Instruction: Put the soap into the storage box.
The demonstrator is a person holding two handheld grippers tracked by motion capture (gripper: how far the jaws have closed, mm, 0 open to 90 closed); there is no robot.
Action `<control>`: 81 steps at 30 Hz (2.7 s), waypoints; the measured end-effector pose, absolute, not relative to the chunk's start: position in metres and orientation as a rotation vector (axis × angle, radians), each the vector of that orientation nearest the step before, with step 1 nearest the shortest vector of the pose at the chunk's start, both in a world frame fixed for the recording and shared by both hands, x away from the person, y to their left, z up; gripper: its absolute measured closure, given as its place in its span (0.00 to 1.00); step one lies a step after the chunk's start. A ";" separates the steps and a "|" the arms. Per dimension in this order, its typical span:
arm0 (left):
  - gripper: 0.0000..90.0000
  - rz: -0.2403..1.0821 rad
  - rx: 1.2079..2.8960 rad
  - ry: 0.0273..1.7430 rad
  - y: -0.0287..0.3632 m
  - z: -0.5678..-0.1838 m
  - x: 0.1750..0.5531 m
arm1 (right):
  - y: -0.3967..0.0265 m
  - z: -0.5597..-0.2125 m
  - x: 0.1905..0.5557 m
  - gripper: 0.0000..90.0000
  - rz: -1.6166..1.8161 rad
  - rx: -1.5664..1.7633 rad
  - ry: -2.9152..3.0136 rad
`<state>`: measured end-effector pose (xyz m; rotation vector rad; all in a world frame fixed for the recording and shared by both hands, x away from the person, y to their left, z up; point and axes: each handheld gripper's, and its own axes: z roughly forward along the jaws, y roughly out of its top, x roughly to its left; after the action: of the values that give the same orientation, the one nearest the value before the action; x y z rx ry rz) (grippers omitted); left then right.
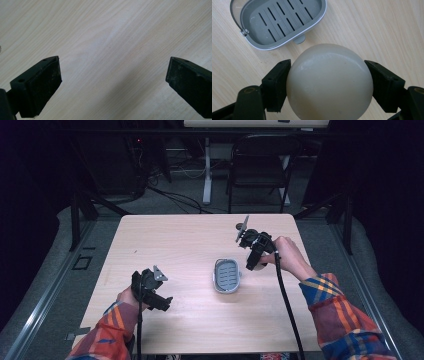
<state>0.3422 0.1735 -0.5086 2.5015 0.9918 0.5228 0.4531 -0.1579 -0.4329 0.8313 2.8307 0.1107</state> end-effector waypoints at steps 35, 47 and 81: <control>0.00 0.514 2.504 0.983 0.173 -0.509 0.342 | -0.096 -0.456 0.470 0.27 0.104 0.732 2.909; 0.00 0.516 2.506 0.978 0.173 -0.509 0.342 | -0.082 -0.473 0.472 0.27 0.108 0.710 2.960; 0.00 0.515 2.506 0.976 0.173 -0.509 0.342 | -0.082 -0.504 0.470 0.27 0.085 0.706 3.011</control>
<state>0.3421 0.1730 -0.5092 2.5057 0.9756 0.5152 0.4701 -0.0817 -0.5042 0.7061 3.0114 0.0851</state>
